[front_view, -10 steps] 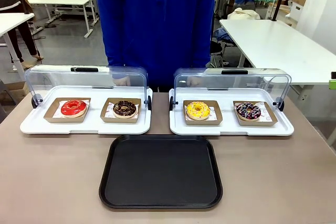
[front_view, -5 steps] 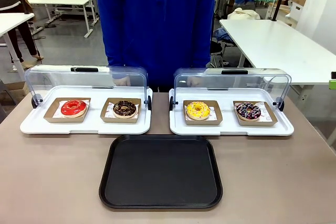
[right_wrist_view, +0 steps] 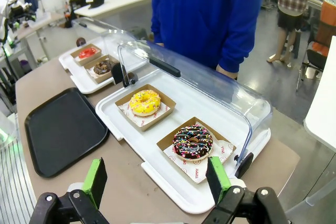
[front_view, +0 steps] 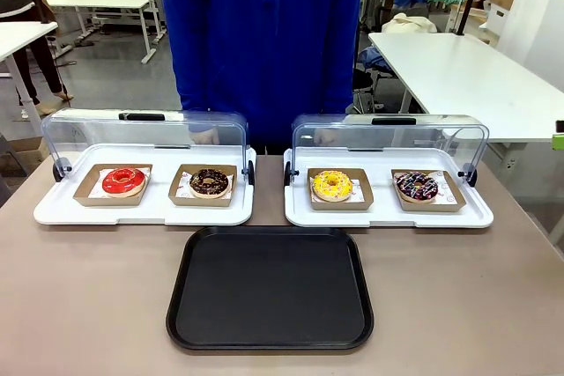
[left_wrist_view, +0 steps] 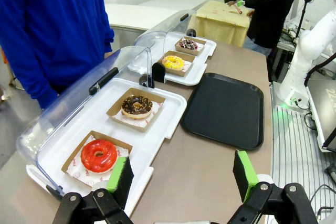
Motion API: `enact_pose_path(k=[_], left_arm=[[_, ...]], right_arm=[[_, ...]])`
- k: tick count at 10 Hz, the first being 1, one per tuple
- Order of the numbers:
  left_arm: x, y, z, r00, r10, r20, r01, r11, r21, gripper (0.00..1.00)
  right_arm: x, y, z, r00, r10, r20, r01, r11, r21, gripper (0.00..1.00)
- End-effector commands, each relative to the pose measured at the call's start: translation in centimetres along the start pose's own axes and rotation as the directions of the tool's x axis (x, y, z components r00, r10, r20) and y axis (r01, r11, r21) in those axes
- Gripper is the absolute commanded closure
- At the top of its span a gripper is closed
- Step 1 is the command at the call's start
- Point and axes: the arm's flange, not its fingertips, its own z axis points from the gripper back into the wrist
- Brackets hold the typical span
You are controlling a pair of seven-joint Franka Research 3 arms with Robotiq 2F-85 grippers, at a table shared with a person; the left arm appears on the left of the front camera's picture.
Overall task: Move the third donut from the left to the tray.
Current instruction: Pick up the Paper togo box containing the Donut indicated by the person and place it on the Handle tray.
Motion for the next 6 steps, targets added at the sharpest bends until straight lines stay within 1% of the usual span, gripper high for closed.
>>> enact_pose_path(k=[1, 6], left_arm=[[0.08, 0.10, 0.19, 1.000, -0.014, 0.014, 0.014, 1.000, -0.008, 0.00], [0.08, 0.10, 0.19, 1.000, -0.014, 0.014, 0.014, 1.000, -0.008, 0.00]], right_arm=[[0.22, -0.50, -0.12, 0.999, 0.027, 0.033, -0.027, 1.000, -0.001, 0.00], [0.22, -0.50, -0.12, 0.999, 0.027, 0.033, -0.027, 1.000, -0.001, 0.00]])
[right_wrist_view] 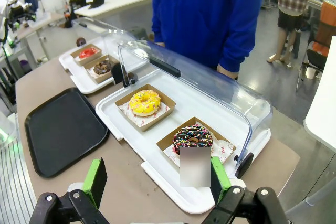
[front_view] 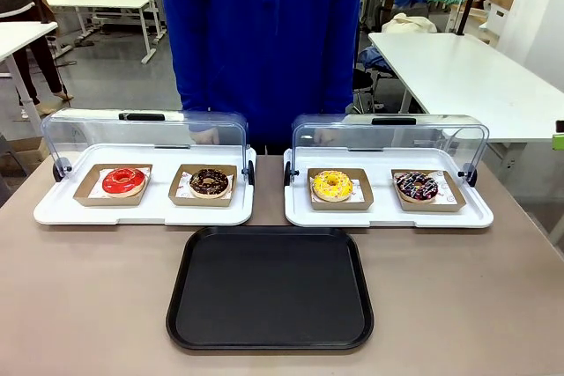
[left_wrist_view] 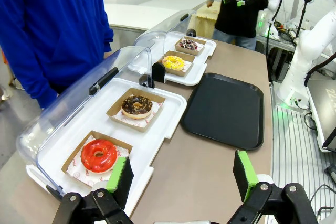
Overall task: Move the third donut from the left to the tray.
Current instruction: Pick up the Paper togo box containing the Donut indicated by the person and place it on the Handle tray.
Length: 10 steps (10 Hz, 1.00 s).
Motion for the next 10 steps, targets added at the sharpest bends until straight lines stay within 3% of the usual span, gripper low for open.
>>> enact_pose_path(k=[1, 10], left_arm=[[0.09, 0.10, 0.18, 1.000, -0.014, 0.014, 0.014, 1.000, -0.008, 0.00], [0.09, 0.10, 0.18, 1.000, -0.014, 0.014, 0.014, 1.000, -0.008, 0.00]], right_arm=[[0.22, -0.49, -0.12, 0.999, 0.027, 0.033, -0.027, 1.000, -0.001, 0.00], [0.22, -0.49, -0.12, 0.999, 0.027, 0.033, -0.027, 1.000, -0.001, 0.00]])
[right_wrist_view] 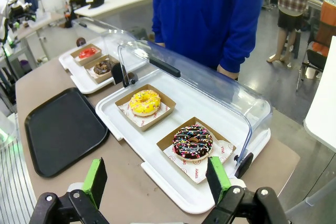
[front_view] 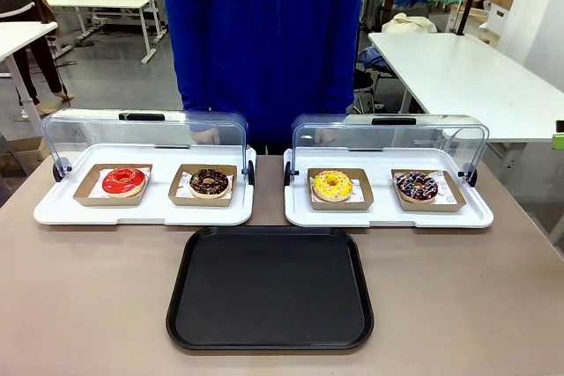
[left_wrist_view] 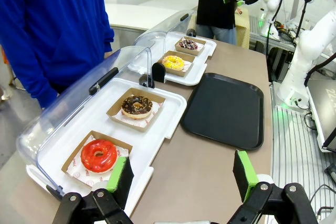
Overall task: Move the third donut from the left to the tray.
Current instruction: Pick up the Paper togo box containing the Donut indicated by the person and place it on the Handle tray.
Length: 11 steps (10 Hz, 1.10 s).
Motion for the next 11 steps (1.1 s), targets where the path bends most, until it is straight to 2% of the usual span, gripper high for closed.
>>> enact_pose_path(k=[1, 11], left_arm=[[0.09, 0.10, 0.18, 1.000, -0.014, 0.014, 0.014, 1.000, -0.008, 0.00], [0.09, 0.10, 0.18, 1.000, -0.014, 0.014, 0.014, 1.000, -0.008, 0.00]], right_arm=[[0.21, -0.48, -0.13, 0.999, 0.026, 0.033, -0.026, 1.000, -0.001, 0.00], [0.21, -0.48, -0.13, 0.999, 0.026, 0.033, -0.026, 1.000, -0.001, 0.00]])
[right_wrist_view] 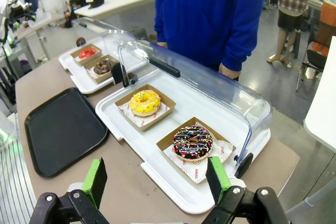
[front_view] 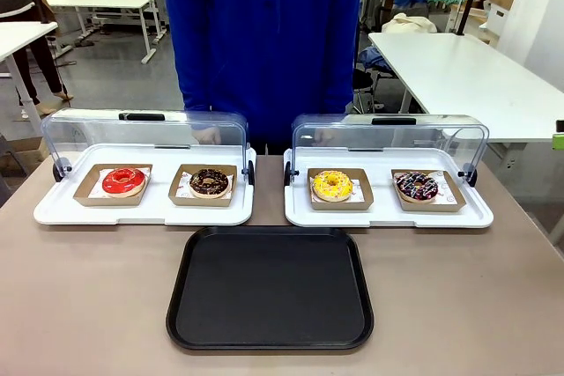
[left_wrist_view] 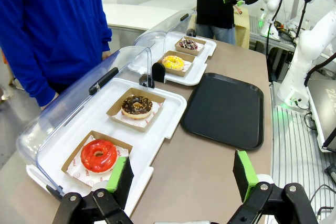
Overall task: Move the third donut from the left to the tray.
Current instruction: Pick up the Paper togo box containing the Donut indicated by the person and place it on the Handle tray.
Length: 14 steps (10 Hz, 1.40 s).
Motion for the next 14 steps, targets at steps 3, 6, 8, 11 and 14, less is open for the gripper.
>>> enact_pose_path(k=[3, 6, 8, 11, 14], left_arm=[[0.09, 0.10, 0.18, 1.000, -0.014, 0.014, 0.014, 1.000, -0.008, 0.00], [0.09, 0.10, 0.18, 1.000, -0.014, 0.014, 0.014, 1.000, -0.008, 0.00], [0.09, 0.10, 0.18, 1.000, -0.014, 0.014, 0.014, 1.000, -0.008, 0.00], [0.09, 0.10, 0.18, 1.000, -0.014, 0.014, 0.014, 1.000, -0.008, 0.00], [0.09, 0.10, 0.18, 1.000, -0.014, 0.014, 0.014, 1.000, -0.008, 0.00]], right_arm=[[0.18, -0.46, -0.15, 0.999, 0.026, 0.033, -0.026, 1.000, -0.001, 0.00], [0.18, -0.46, -0.15, 0.999, 0.026, 0.033, -0.026, 1.000, -0.001, 0.00], [0.18, -0.46, -0.15, 0.999, 0.026, 0.033, -0.026, 1.000, -0.001, 0.00], [0.18, -0.46, -0.15, 0.999, 0.026, 0.033, -0.026, 1.000, -0.001, 0.00], [0.18, -0.46, -0.15, 0.999, 0.026, 0.033, -0.026, 1.000, -0.001, 0.00]])
